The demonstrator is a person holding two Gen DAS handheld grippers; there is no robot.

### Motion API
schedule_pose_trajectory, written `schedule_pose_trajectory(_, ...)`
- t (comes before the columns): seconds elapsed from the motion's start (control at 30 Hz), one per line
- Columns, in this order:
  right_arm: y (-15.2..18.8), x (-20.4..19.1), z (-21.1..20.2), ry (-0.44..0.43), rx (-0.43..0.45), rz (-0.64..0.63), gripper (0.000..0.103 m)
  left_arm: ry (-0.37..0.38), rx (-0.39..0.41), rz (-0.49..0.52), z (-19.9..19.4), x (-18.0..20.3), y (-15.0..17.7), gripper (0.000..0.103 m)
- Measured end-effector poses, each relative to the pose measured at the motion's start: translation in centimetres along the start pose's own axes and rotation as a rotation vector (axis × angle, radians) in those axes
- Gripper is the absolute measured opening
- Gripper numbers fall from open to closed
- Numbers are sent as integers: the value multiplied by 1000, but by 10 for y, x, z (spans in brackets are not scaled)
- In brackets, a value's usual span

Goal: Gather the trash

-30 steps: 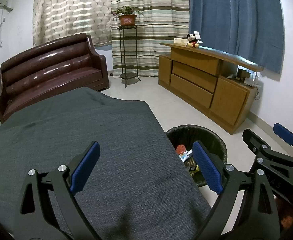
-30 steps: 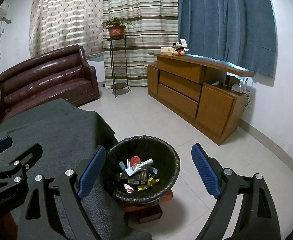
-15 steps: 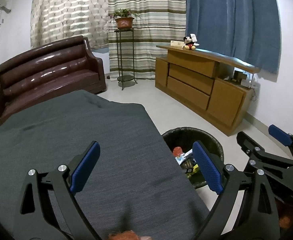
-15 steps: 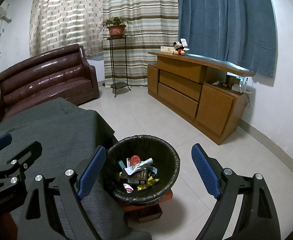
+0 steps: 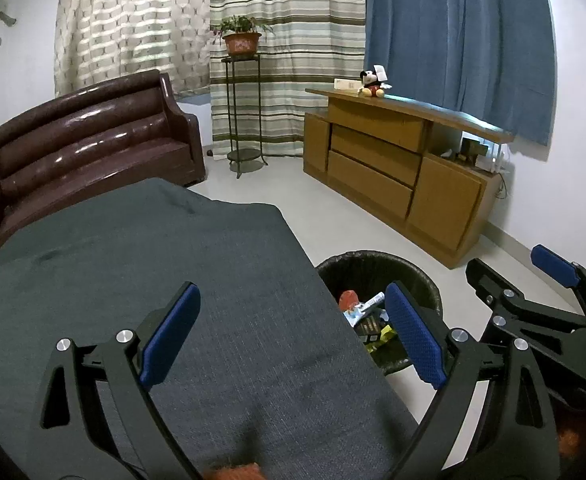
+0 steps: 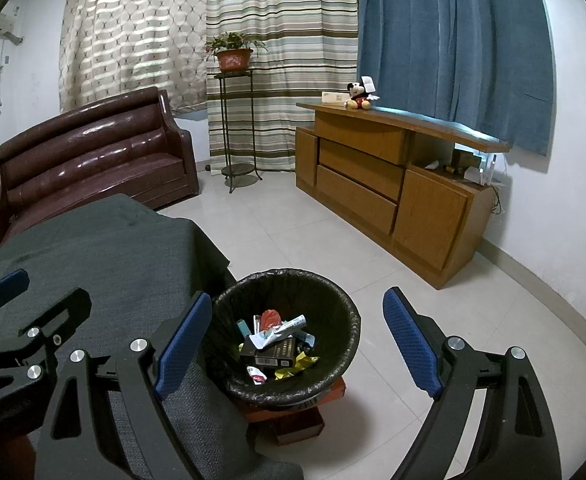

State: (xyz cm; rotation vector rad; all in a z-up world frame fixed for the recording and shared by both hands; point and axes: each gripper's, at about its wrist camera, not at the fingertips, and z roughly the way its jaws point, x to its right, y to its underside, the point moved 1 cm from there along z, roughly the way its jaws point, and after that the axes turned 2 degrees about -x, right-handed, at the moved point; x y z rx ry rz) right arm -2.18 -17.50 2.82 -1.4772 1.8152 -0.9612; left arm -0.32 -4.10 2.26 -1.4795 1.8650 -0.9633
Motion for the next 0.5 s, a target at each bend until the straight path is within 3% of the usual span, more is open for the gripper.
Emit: schedule_pose_trajectory(0.5, 2, -4, 0, 1, -9, -8, 85, -35, -43, -19, 11, -15, 4, 92)
